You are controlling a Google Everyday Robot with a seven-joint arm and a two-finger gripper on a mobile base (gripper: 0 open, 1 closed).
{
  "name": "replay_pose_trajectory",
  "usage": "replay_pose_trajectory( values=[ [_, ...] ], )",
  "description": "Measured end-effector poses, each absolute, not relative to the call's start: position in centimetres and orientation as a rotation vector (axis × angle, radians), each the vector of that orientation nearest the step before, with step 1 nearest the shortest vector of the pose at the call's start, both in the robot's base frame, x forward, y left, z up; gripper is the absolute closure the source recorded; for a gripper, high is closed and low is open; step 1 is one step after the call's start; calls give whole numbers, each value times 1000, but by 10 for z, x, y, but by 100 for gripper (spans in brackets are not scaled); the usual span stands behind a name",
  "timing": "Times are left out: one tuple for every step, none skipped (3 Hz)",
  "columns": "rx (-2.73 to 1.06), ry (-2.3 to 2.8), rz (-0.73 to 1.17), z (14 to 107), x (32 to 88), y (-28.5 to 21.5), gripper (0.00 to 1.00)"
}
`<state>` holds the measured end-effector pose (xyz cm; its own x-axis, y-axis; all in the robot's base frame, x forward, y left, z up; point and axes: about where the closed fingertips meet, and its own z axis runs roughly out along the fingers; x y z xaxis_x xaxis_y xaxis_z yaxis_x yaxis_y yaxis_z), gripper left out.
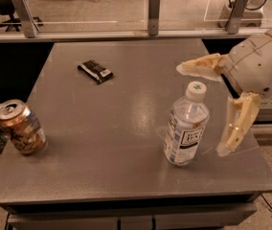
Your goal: Move blue plastic bottle near orange can
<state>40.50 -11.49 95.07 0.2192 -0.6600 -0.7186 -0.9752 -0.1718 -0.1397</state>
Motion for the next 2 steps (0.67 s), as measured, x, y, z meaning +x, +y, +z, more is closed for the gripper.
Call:
replay_pose_trajectory(
  values=[
    [-1906, 1507, 691, 951, 406, -113, 0],
    [-1939, 1494, 736, 942, 405, -109, 0]
  ],
)
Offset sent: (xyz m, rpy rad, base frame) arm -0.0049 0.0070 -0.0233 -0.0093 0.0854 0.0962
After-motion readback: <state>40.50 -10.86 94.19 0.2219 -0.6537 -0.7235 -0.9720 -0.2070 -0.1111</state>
